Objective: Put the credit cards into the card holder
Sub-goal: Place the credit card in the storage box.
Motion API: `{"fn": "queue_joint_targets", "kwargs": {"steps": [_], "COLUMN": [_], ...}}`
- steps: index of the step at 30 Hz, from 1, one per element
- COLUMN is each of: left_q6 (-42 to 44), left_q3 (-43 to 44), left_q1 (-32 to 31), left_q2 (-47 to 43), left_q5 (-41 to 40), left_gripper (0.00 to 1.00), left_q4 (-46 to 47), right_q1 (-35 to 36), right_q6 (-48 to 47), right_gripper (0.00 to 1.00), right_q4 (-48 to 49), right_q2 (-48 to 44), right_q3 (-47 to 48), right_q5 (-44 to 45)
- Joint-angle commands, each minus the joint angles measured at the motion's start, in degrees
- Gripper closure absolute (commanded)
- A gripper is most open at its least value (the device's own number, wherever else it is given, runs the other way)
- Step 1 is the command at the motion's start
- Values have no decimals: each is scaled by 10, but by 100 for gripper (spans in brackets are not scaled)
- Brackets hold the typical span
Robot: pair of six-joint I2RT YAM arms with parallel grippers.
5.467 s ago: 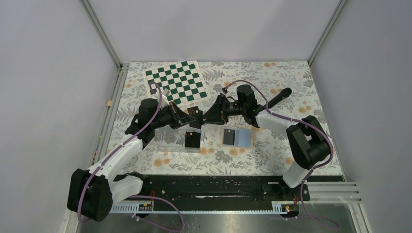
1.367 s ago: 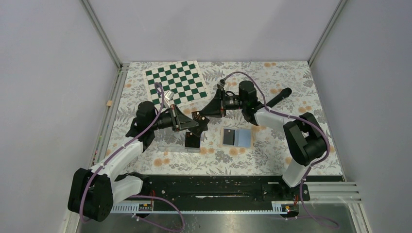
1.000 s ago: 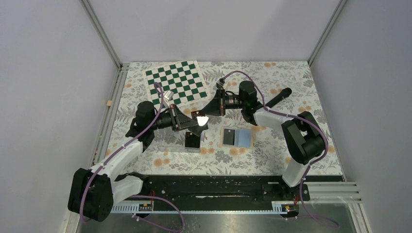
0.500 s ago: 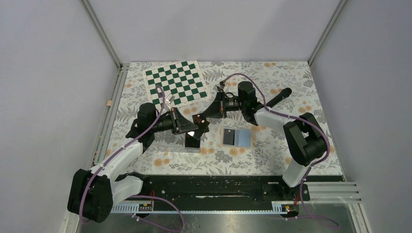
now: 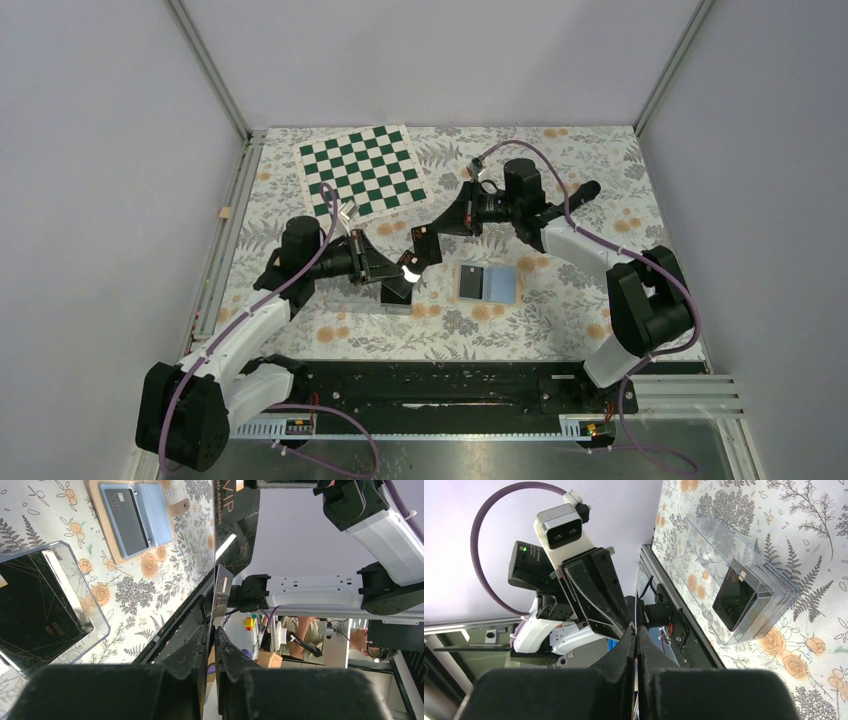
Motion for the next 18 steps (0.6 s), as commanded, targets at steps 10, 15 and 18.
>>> {"fn": "queue_joint_targets", "kwargs": {"steps": [10, 15, 18], "left_q6": [43, 78, 81], "left_q3": [-6, 3, -2], "left_q1": [6, 24, 40], "left_q2": [-33, -36, -37], "left_q5": [-52, -124, -164], "left_gripper": [100, 100, 100], "left_q4": [-60, -144, -165], "right_q1": [-28, -32, -32], "right_q6": [-43, -80, -86], "right_gripper": [100, 100, 100], "right_q4": [-42, -87, -93], "right_q2": [-62, -73, -75], "right_q3": [7, 9, 2], "right_q5": [29, 42, 43]}}
